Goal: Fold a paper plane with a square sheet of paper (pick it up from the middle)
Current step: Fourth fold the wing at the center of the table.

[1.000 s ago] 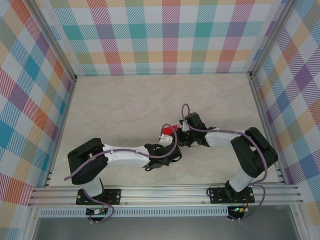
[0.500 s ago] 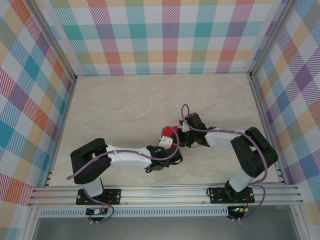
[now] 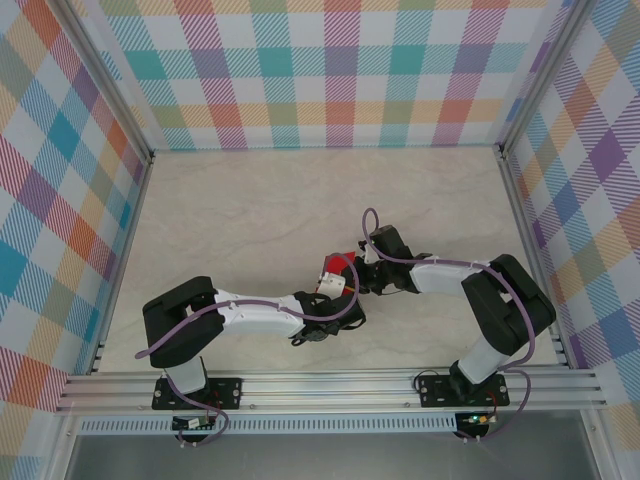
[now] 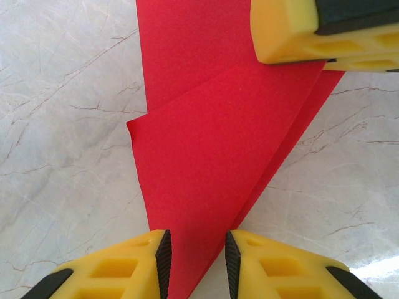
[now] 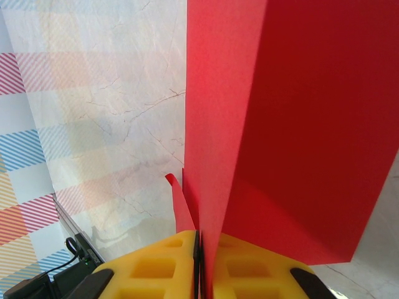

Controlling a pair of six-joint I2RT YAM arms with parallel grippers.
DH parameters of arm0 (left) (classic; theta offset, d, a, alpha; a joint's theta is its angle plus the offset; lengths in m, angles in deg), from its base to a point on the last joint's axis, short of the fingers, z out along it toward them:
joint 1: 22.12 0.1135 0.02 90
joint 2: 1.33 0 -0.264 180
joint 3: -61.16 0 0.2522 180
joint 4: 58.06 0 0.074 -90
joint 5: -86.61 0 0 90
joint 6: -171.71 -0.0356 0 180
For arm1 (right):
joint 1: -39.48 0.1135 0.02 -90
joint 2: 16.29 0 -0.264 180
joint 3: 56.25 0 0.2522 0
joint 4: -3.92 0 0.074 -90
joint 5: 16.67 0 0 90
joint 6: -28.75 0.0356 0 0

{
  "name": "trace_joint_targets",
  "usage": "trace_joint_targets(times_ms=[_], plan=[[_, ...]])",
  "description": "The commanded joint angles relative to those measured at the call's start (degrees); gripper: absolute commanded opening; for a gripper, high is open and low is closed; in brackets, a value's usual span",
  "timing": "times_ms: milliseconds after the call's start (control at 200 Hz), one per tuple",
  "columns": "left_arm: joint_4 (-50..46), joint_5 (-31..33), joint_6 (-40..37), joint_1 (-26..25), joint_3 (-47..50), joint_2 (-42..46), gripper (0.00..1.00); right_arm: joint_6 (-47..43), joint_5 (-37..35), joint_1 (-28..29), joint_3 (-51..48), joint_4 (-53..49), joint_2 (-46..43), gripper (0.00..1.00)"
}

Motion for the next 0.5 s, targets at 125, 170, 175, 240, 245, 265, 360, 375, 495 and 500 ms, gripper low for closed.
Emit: trace_joint_targets(times_ms=[125,170,175,240,245,265,360,375,495,500], plan=[[-0.07,1.05,0.64,-0.55,0.03,-0.42,0.31,-1.10,0.24,-0.17,1.00,-1.02,0.22,0.12],[-0.02,1.00,0.52,-0.59,-0.02,-0.42,0.31,-1.09,0.29,-0.21,1.00,-1.03,0.17,0.12],[-0.04,1.01,0.56,-0.55,-0.02,-0.42,0.31,-1.09,0.30,-0.19,1.04,-1.07,0.19,0.12],[-0.22,0.96,0.52,-0.58,-0.06,-0.47,0.31,-1.10,0.26,-0.10,1.01,-1.02,0.14,0.12],[-0.23,0.98,0.52,-0.59,-0.04,-0.45,0.31,-1.10,0.28,-0.13,1.05,-1.06,0.13,0.12],[-0.19,1.09,0.52,-0.52,-0.01,-0.38,0.31,-1.09,0.30,-0.21,1.06,-1.04,0.21,0.12],[-0.22,0.94,0.52,-0.55,0.07,-0.37,0.31,-1.09,0.15,-0.24,1.00,-1.15,0.19,0.12],[-0.24,0.97,0.52,-0.59,0.07,-0.34,0.31,-1.18,0.16,-0.25,1.02,-1.15,0.20,0.12],[-0.28,1.05,0.52,-0.59,-0.07,-0.30,0.31,-1.18,0.04,-0.25,1.10,-1.26,0.39,0.12],[-0.31,1.03,0.52,-0.59,-0.08,-0.32,0.31,-1.18,0.04,-0.25,1.09,-1.27,0.39,0.12]])
